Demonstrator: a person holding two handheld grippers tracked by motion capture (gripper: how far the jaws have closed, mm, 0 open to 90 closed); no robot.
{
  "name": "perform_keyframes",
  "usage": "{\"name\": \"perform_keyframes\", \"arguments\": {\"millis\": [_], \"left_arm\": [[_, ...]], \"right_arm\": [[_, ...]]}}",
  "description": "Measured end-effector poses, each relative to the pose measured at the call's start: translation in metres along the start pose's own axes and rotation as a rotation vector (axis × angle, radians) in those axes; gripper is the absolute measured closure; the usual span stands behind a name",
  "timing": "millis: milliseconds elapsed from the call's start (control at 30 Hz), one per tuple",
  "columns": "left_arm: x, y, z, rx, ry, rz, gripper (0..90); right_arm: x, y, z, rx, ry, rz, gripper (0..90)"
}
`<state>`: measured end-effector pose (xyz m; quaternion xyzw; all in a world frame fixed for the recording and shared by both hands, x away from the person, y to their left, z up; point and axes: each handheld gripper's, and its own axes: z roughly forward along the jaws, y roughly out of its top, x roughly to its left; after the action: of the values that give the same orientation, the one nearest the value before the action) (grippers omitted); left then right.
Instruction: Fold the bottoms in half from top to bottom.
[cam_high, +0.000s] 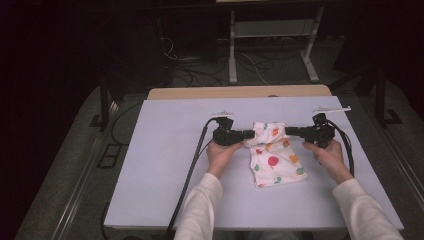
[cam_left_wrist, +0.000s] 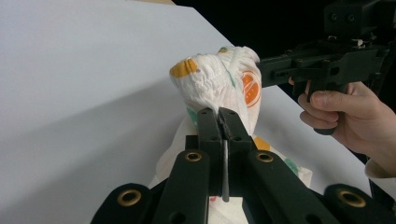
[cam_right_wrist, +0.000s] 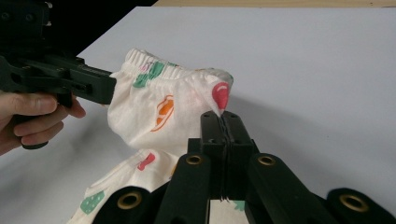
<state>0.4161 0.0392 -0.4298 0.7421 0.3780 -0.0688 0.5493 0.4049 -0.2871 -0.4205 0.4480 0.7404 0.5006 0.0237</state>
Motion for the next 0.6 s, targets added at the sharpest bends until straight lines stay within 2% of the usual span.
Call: {"name": "perform_keyframes", "arguments": {"millis": [300,600], "left_arm": [[-0.004,-0.005,0.002,0.006,-0.006,-0.01,88.1],[-0.008,-0.011,0.002,0.026,-0.025,0.006,88.2]], "right_arm": [[0.001,-0.007,-0.004,0.007,0.003,-0.013,88.0],[0.003,-0.011,-0.011,0.013,0.001,-0.016,88.0]]}}
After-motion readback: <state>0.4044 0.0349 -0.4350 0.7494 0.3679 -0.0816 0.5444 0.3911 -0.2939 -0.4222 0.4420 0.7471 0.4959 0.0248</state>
